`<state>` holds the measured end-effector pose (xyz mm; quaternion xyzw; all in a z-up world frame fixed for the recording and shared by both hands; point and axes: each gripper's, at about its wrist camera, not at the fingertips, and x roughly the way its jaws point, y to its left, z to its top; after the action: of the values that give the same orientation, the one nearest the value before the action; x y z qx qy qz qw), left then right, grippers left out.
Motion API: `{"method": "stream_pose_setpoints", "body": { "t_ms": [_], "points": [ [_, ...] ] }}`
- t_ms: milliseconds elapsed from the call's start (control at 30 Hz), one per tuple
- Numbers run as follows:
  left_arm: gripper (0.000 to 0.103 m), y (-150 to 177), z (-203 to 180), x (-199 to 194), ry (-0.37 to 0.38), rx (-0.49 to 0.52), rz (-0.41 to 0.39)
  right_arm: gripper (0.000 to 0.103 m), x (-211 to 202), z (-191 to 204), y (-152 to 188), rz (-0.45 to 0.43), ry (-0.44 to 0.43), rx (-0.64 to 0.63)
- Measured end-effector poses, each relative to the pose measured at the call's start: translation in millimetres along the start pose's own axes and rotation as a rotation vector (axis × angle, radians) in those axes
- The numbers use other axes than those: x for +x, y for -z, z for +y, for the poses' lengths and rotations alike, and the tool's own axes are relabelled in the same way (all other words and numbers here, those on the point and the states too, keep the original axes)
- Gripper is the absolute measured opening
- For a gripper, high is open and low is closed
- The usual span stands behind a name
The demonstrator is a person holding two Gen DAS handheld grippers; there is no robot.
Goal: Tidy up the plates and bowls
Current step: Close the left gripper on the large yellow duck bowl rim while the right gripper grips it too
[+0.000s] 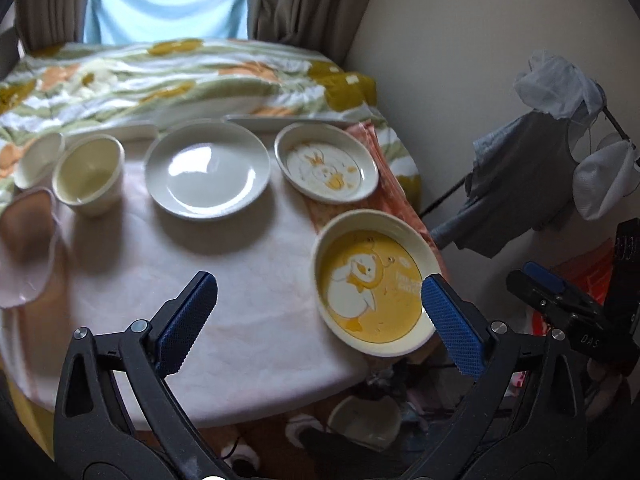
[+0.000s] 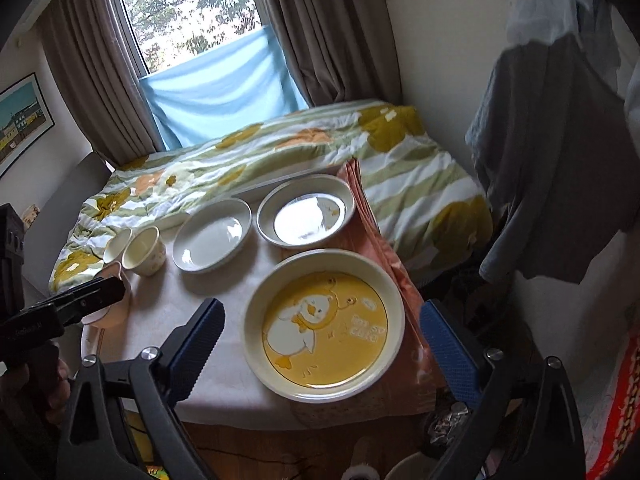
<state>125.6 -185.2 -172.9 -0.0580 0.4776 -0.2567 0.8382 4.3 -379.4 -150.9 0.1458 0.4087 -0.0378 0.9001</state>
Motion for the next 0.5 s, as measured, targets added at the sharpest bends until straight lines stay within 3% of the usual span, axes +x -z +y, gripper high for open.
{"method": "stream_pose_setpoints", "body": {
  "t_ms": [167, 300, 500],
  "points": [
    [0.097, 19.8, 0.8, 77.3, 0.007, -0.103, 0.124, 0.068, 57.2, -44.6, 14.2, 0.141, -0.088, 0.027],
    [0.074, 34.8, 3.8, 117.6, 0.019, -0.157, 0.197, 0.052, 90.2, -64.5, 24.4, 0.223, -0.157, 0.042],
    [0.058, 41.6, 5.7, 137.8, 0.018, -0.187, 0.235, 0.036, 121.3, -84.1, 24.6, 0.276, -0.179, 0.038]
  ]
}}
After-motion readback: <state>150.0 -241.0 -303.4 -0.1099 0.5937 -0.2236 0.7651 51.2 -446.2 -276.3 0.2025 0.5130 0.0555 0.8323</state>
